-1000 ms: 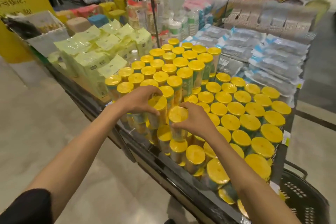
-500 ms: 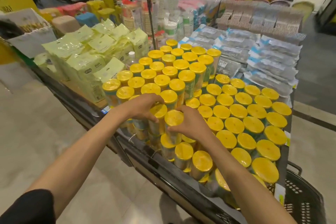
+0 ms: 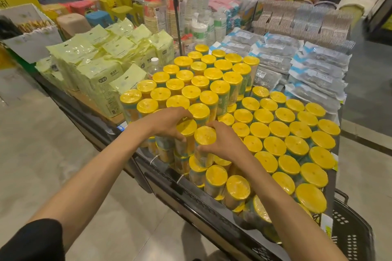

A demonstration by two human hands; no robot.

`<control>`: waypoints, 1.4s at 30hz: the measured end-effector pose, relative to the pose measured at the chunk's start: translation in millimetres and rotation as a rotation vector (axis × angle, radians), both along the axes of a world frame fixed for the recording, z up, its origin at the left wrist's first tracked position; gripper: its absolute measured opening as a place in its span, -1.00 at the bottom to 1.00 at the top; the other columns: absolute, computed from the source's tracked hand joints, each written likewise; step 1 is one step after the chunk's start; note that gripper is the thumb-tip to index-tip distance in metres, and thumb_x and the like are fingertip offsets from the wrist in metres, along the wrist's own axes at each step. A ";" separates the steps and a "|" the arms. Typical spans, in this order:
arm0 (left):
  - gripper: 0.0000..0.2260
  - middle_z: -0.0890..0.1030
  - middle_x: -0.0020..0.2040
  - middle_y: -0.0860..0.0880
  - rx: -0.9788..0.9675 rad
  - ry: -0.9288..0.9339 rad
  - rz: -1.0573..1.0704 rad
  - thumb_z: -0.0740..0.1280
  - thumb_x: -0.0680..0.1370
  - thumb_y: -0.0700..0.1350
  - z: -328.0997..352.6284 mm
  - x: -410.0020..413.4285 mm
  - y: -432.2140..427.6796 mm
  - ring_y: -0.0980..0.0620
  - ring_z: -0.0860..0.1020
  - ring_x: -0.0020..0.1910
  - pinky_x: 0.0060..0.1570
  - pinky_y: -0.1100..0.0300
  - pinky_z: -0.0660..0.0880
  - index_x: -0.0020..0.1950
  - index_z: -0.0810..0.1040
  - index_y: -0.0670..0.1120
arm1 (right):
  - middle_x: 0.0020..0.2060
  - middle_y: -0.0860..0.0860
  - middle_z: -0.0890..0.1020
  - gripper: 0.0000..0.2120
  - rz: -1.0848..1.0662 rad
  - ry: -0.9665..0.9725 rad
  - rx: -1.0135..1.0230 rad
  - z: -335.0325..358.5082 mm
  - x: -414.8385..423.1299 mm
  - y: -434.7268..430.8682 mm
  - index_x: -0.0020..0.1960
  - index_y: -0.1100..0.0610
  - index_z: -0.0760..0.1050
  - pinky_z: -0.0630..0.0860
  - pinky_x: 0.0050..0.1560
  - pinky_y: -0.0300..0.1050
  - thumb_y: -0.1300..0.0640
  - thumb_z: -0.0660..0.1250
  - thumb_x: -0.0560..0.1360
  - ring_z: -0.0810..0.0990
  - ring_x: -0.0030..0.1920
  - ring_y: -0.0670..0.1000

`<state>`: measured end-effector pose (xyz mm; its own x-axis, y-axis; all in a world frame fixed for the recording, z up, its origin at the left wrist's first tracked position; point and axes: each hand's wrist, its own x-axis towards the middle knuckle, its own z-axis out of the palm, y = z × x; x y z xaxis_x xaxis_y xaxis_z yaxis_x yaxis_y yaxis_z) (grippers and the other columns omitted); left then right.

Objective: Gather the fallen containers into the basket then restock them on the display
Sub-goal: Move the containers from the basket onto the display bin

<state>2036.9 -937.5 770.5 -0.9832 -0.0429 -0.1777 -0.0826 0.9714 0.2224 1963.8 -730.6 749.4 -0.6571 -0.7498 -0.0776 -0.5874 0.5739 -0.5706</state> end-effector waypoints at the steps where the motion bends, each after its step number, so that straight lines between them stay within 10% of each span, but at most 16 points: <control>1: -0.26 0.44 0.37 -0.01 0.005 0.006 0.003 0.55 0.36 0.13 -0.8 0.3 -0.2 -0.04 0.43 0.31 0.22 0.05 0.42 0.45 0.35 0.00 | 0.38 0.03 0.42 -0.20 0.003 -0.005 0.004 -0.2 -0.5 0.5 0.45 0.08 0.32 0.41 0.22 -0.08 -0.14 0.56 0.33 0.41 0.35 0.04; 18: -0.53 0.49 0.34 -0.03 -0.091 0.082 0.001 0.33 0.55 0.14 42.7 -20.6 25.7 -0.07 0.47 0.28 0.16 -0.04 0.47 0.42 0.40 0.03 | 0.38 0.07 0.42 -0.35 0.023 0.038 0.154 28.0 -48.5 51.4 0.48 0.08 0.30 0.45 0.22 0.00 -0.20 0.37 0.50 0.44 0.33 0.09; 28: -0.54 0.51 0.29 -0.11 -0.284 0.077 -0.106 0.29 0.56 0.18 27.6 -86.7 161.8 -0.15 0.46 0.28 0.12 -0.03 0.46 0.38 0.42 -0.03 | 0.34 0.17 0.42 -0.38 -0.158 0.328 0.503 32.6 -90.5 162.9 0.44 0.13 0.34 0.44 0.19 0.12 -0.18 0.35 0.51 0.38 0.34 0.22; 42: -0.49 0.39 0.38 -0.13 -0.310 0.097 -0.268 0.29 0.55 0.17 9.4 -100.7 421.6 -0.21 0.38 0.33 0.22 -0.13 0.42 0.43 0.36 -0.03 | 0.34 0.17 0.40 -0.45 -0.449 0.267 0.516 18.9 -42.2 441.9 0.41 0.14 0.37 0.40 0.29 0.15 -0.11 0.32 0.53 0.38 0.33 0.21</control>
<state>1936.1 -515.9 779.9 -0.9783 0.1800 -0.1025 0.1893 0.9778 -0.0896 1921.6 -288.6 768.3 -0.9382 -0.3156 -0.1421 -0.3142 0.9488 -0.0328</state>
